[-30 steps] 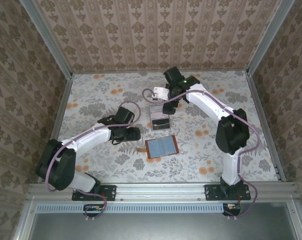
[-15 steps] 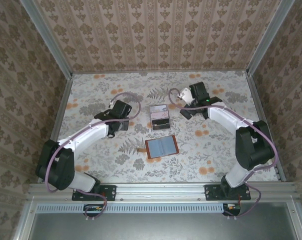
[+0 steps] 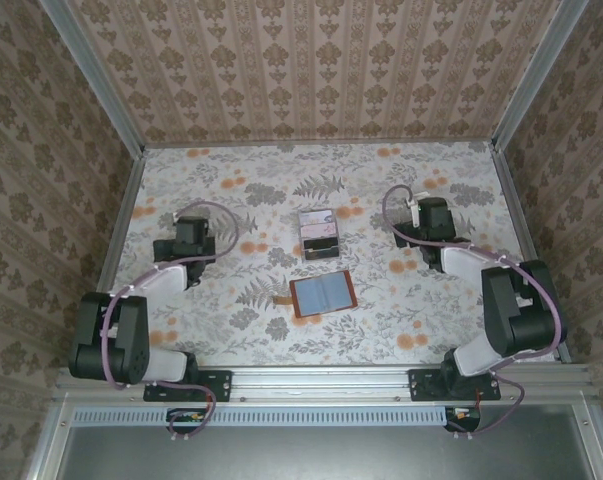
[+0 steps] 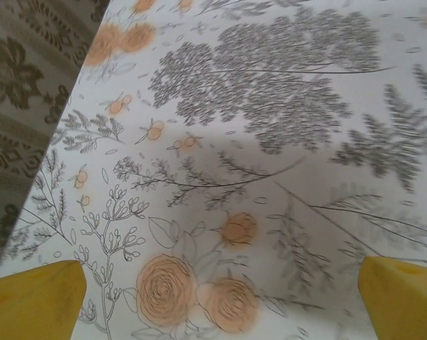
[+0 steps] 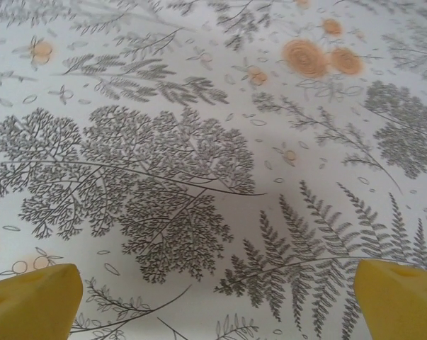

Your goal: Take the credit cards out of the card holder

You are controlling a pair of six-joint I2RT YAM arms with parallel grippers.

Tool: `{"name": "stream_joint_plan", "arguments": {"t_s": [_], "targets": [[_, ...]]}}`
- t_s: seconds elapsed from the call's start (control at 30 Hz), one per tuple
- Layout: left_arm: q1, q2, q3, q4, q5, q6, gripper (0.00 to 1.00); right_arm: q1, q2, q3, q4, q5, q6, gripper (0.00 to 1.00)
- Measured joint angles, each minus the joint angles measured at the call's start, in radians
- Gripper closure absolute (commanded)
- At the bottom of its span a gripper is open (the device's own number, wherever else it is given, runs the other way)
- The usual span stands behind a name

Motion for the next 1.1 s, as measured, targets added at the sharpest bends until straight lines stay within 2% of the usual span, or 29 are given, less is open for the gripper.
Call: {"name": "stream_joint_plan", "arguments": {"t_s": [0.13, 0.37, 0.6, 0.77, 1.1], "targets": [[0.071, 0.000, -0.059, 0.150, 0.115, 0.019, 0.00, -0.009, -0.046, -0.103, 0.136, -0.016, 0.058, 0.00], [0.145, 0.011, -0.098, 0.403, 0.310, 0.053, 0.00, -0.012, -0.031, -0.142, 0.307, -0.049, 0.103, 0.00], [0.163, 0.136, -0.134, 0.637, 0.424, 0.084, 0.00, -0.057, -0.022, -0.190, 0.423, -0.096, 0.138, 0.00], [0.148, 0.177, -0.158, 0.693, 0.460, 0.119, 0.00, -0.074, -0.003, -0.221, 0.490, -0.126, 0.157, 0.00], [0.130, 0.177, -0.157, 0.740, 0.440, 0.136, 0.00, -0.074, 0.021, -0.257, 0.587, -0.126, 0.167, 0.00]]}}
